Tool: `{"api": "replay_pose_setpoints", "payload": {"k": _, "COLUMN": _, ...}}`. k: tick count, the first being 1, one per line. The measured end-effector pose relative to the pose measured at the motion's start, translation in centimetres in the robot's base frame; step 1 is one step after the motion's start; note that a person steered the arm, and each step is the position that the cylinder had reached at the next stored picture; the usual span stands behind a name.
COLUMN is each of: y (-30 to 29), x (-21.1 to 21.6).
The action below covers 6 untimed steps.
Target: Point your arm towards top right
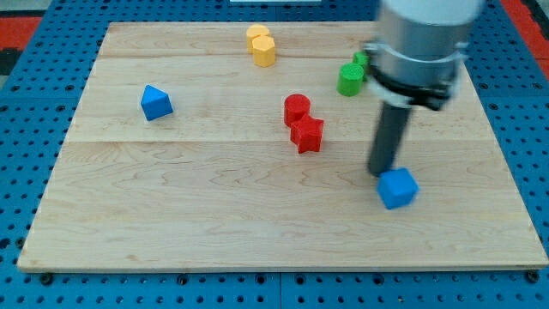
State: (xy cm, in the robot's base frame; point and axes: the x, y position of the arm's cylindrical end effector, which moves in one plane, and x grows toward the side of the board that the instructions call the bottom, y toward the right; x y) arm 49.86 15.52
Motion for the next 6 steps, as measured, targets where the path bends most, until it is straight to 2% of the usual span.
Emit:
{"api": "replay_pose_setpoints", "payload": {"k": 1, "y": 4.1, "x": 3.8}}
{"api": "replay_pose_setpoints", "payload": {"k": 2, "y": 4.1, "x": -1.2}}
{"api": "replay_pose_setpoints", "payload": {"k": 3, "y": 6.4, "x": -11.5}}
{"api": "replay_pose_setpoints", "payload": {"k": 4, "y": 7.4, "x": -17.9}}
{"api": "replay_pose_setpoints", "payload": {"k": 6, "y": 7.4, "x": -24.0}}
